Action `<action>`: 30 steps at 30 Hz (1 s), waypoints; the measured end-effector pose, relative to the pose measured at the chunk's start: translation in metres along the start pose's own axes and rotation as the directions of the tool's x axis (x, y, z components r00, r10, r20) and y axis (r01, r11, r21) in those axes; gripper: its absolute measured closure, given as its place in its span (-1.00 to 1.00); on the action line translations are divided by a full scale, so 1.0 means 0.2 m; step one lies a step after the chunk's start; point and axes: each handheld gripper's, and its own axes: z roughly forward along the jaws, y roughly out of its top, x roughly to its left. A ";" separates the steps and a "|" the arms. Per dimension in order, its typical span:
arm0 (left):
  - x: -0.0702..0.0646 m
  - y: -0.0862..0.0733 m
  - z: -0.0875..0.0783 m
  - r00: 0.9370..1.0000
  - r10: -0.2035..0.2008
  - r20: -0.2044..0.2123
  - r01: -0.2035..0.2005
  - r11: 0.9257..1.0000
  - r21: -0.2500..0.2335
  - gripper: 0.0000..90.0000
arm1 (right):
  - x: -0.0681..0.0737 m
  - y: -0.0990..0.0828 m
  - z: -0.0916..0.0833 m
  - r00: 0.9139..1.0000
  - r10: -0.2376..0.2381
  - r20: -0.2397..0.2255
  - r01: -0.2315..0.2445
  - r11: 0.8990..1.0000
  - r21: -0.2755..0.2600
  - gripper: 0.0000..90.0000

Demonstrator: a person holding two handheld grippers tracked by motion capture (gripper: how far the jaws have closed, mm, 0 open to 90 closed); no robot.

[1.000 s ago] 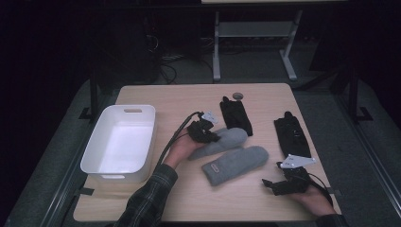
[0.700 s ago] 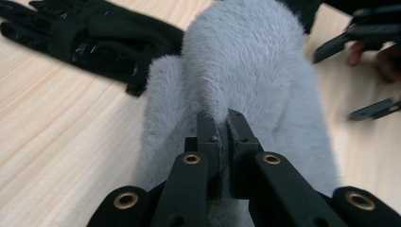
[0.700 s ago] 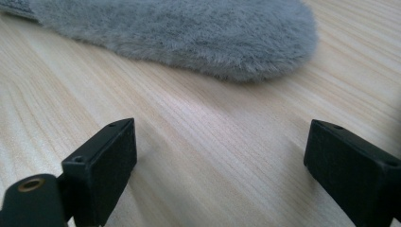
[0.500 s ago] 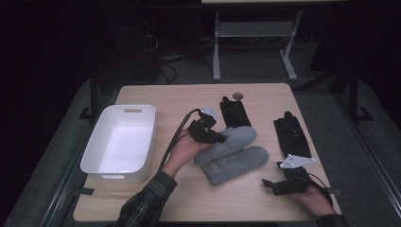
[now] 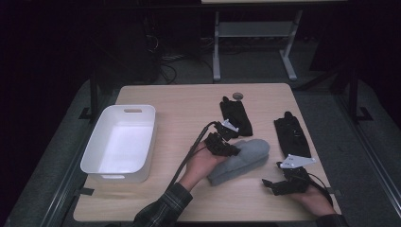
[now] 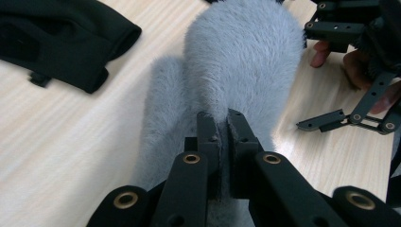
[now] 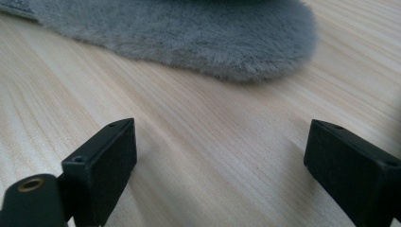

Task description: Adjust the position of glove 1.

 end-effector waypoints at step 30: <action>0.30 -0.19 -0.22 0.999 0.025 -0.047 -0.025 1.000 0.009 0.98 | 0.00 0.00 0.00 1.000 -0.009 -0.005 0.009 1.000 0.007 -0.80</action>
